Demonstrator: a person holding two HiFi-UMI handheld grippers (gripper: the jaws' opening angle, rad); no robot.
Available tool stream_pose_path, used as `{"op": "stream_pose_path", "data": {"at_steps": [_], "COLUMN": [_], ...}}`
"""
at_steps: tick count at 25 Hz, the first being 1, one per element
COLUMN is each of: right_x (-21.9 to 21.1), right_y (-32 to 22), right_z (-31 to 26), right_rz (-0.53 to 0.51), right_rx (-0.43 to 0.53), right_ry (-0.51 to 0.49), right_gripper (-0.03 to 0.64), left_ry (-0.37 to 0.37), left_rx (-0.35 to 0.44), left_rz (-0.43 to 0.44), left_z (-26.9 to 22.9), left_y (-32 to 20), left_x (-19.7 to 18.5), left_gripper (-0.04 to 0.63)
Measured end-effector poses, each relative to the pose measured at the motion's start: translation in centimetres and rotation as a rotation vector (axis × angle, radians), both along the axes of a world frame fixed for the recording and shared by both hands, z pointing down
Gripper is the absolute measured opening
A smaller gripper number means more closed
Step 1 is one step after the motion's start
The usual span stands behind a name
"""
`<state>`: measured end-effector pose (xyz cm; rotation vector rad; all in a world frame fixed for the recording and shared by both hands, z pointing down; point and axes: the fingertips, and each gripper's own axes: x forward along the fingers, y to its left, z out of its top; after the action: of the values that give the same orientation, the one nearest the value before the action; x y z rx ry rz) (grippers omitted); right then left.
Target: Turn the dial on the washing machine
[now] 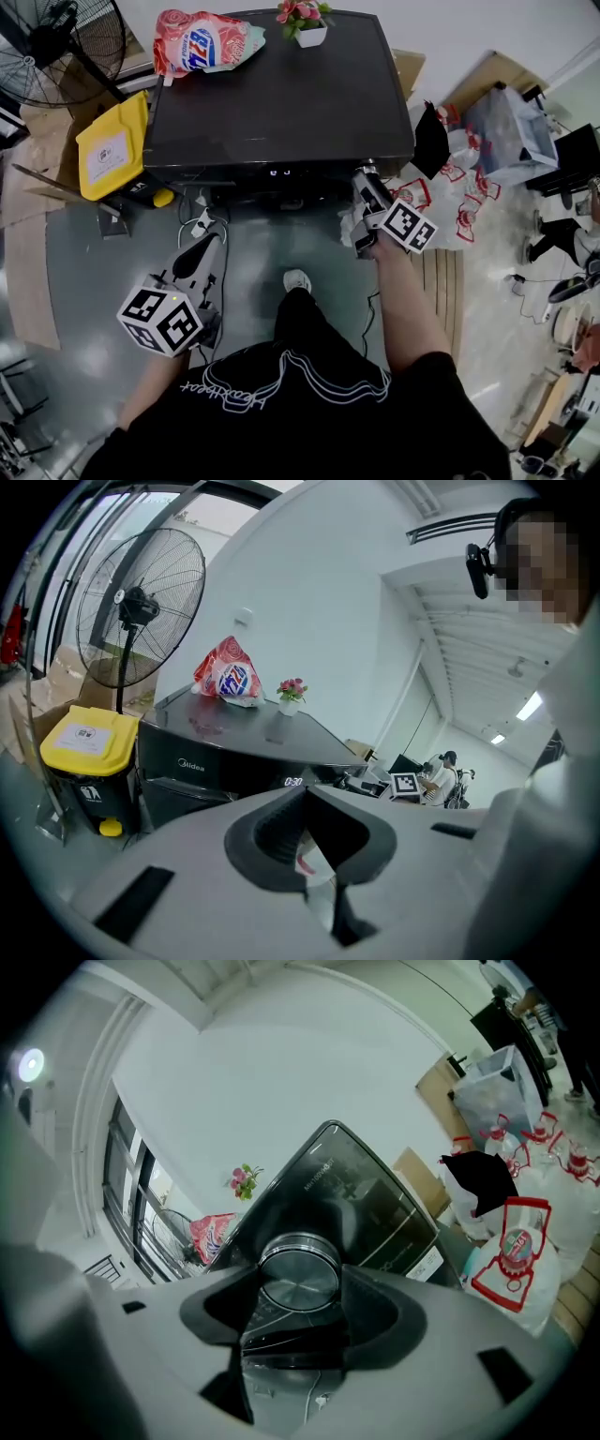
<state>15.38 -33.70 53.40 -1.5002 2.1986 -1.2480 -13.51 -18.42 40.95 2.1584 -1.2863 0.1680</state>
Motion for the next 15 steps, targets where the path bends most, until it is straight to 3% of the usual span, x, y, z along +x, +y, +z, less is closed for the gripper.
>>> {"op": "stream_pose_path", "data": {"at_steps": [6, 15], "right_x": [0.1, 0.2], "right_y": [0.0, 0.7], "right_z": [-0.4, -1.7], "right_rz": [-0.027, -0.106], "right_rx": [0.05, 0.221], "right_ry": [0.163, 0.743], "right_gripper": [0.29, 0.321], "left_ry": [0.002, 0.004], "left_rx": [0.0, -0.012], "left_rz": [0.009, 0.01], "left_z": [0.0, 0.6], "left_y": [-0.2, 0.1], "left_x": [0.4, 0.7], "left_gripper": [0.006, 0.006]}}
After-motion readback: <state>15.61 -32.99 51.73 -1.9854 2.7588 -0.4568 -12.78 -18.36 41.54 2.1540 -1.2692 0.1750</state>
